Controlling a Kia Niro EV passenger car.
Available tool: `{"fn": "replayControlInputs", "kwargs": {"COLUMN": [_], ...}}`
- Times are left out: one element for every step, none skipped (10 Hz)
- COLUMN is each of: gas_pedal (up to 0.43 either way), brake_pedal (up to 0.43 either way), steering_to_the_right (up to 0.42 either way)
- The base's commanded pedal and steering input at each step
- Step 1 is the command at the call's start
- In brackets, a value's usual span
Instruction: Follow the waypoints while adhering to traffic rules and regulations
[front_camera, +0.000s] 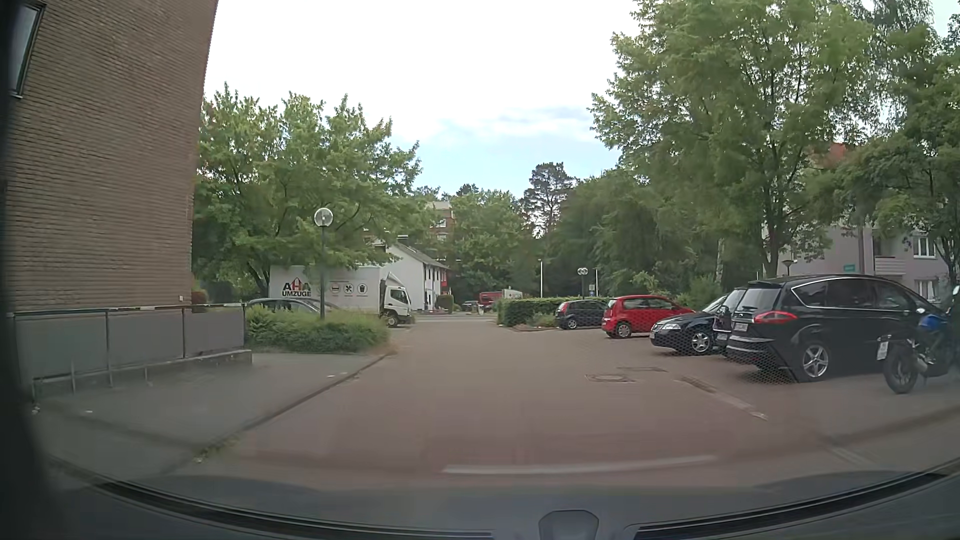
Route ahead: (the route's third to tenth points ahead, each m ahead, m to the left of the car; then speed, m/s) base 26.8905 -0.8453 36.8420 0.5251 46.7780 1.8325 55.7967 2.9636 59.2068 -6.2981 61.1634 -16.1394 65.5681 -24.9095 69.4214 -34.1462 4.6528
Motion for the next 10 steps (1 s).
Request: {"fn": "replayControlInputs", "kwargs": {"gas_pedal": [0.087, 0.087, 0.087, 0.087, 0.087, 0.087, 0.079, 0.079, 0.079, 0.079], "brake_pedal": [0.006, 0.006, 0.006, 0.006, 0.006, 0.006, 0.006, 0.006, 0.012, 0.006], "steering_to_the_right": [-0.031, -0.031, -0.031, -0.031, -0.03, -0.031, -0.03, -0.03, -0.029, -0.029]}}
